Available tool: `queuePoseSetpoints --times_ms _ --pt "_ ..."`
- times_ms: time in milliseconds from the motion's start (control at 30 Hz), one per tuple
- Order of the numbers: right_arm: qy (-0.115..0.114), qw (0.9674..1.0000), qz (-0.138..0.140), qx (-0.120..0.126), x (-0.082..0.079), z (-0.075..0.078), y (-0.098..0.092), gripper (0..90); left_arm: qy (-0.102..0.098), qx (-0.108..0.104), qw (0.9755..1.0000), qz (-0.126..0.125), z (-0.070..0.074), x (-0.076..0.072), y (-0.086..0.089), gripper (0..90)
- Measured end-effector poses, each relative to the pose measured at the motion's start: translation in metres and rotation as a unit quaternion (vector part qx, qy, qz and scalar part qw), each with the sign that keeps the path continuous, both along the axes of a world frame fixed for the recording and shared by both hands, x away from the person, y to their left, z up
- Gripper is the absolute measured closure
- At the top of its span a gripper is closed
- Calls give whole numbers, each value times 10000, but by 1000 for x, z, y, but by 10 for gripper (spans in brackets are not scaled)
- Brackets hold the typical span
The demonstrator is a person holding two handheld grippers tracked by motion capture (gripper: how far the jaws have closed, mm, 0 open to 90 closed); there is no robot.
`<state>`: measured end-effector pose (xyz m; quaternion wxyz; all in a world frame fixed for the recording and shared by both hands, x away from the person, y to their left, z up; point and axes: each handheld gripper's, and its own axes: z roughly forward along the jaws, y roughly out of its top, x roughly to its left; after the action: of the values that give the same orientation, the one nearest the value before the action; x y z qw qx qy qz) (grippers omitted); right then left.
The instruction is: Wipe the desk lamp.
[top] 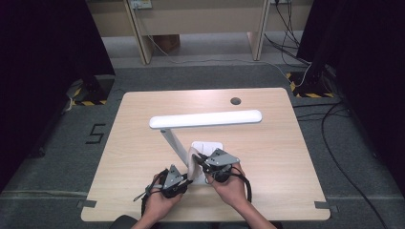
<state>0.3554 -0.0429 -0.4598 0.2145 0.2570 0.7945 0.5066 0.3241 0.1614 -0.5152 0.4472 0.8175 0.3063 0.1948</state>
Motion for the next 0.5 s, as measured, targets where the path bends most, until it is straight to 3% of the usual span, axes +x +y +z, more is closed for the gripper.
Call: queuePoseSetpoints --times_ms 500 --pt "103 9999 -28 -63 1 -10 -2 826 -6 8 10000 5 0 0 0 774"
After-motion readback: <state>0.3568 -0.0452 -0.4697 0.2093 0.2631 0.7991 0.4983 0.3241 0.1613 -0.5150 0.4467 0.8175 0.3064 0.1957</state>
